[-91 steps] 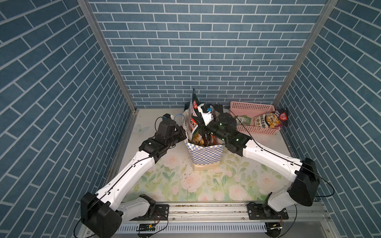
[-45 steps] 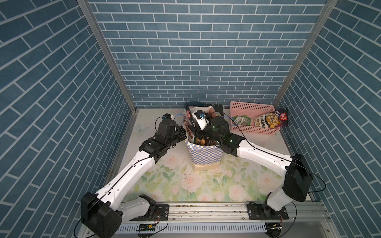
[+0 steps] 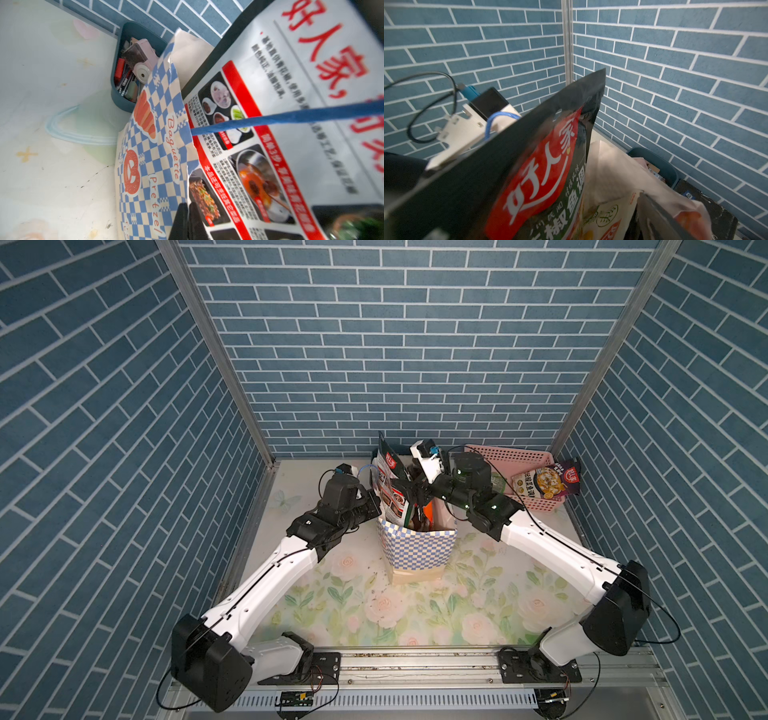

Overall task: Place the condiment packets inside the bag
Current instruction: Adjust the condiment packet in the paper bag.

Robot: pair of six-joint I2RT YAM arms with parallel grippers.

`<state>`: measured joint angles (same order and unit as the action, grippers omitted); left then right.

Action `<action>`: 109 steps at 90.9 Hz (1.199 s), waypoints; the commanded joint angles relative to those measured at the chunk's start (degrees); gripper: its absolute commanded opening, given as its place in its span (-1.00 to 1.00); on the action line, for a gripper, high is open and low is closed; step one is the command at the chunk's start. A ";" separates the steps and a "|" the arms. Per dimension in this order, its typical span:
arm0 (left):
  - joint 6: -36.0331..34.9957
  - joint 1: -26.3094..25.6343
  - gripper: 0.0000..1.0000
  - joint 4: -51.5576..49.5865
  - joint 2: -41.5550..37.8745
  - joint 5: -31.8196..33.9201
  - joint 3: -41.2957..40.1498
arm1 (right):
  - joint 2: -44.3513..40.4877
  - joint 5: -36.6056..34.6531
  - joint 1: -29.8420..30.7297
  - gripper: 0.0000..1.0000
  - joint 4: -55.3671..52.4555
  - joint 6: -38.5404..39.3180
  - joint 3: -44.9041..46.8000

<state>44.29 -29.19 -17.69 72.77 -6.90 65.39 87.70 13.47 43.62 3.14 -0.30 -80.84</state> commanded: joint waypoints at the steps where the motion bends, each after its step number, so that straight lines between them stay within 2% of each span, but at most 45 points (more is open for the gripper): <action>1: -1.58 -0.78 -1.00 4.46 0.25 -1.54 1.39 | 0.68 4.95 0.46 0.76 -0.23 -4.41 -3.85; 12: -1.33 -0.78 -1.00 4.24 -1.74 1.12 -0.69 | 4.06 4.09 0.51 0.79 0.19 -8.33 -4.11; 22: -1.33 -0.74 -1.00 3.02 -3.27 2.35 -1.53 | 7.02 5.03 0.51 0.87 -0.68 -12.53 -6.71; 30: -1.36 -0.72 -1.00 2.70 -4.06 2.82 -2.23 | 8.76 2.23 0.51 0.99 -3.69 -16.13 -8.79; 45: -0.64 -0.77 -1.00 4.06 -4.29 2.46 -3.16 | 11.32 0.99 2.03 1.00 -6.69 -19.90 -9.06; 55: -0.44 -0.78 -1.00 4.56 -4.07 1.65 -3.13 | 11.04 4.43 1.81 0.99 -3.75 -23.75 -7.63; 59: -0.49 -0.79 -1.00 4.58 -4.25 1.66 -3.16 | 10.88 6.89 1.75 0.89 -2.13 -25.33 -7.79; 68: -0.44 -0.78 -1.00 4.34 -4.68 1.98 -3.26 | 12.67 9.99 1.26 0.41 -3.62 -29.91 -11.27; 70: -0.44 -0.82 -1.00 4.33 -4.82 2.06 -3.29 | 13.02 10.76 1.18 0.24 -3.59 -31.23 -11.54; 74: -0.44 -0.84 -1.00 4.26 -5.10 2.14 -3.33 | 13.35 12.11 0.97 -0.26 -2.38 -33.59 -11.31; 76: -0.46 -0.75 -1.00 4.27 -5.23 2.19 -3.40 | 13.37 12.63 0.86 -0.42 -1.65 -34.39 -11.08; 81: -0.37 -0.78 -1.00 4.32 -5.64 2.36 -3.62 | 13.37 13.84 0.94 -0.52 -0.23 -35.50 -10.86; 85: -0.31 -0.78 -1.00 4.32 -5.86 2.48 -3.87 | 13.14 14.30 0.95 -0.39 0.51 -36.10 -10.65; 91: -0.18 -0.76 -1.00 4.45 -6.17 2.59 -4.26 | 12.16 14.48 0.84 0.26 1.85 -37.01 -9.77; 98: -0.11 -0.77 -1.00 4.51 -6.40 2.66 -4.52 | 10.53 14.18 0.84 0.92 3.96 -38.52 -8.50; 101: -0.09 -0.78 -1.00 4.55 -6.38 2.63 -4.60 | 9.96 13.98 0.81 0.99 4.55 -39.78 -8.05; 109: -0.01 -0.78 -1.00 4.76 -6.36 2.52 -4.73 | 9.11 15.62 0.49 0.99 9.29 -45.86 -6.12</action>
<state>44.34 -29.63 -16.73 67.79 -4.14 60.88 100.20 26.24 44.51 3.49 -37.10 -88.92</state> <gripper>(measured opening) 0.068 0.991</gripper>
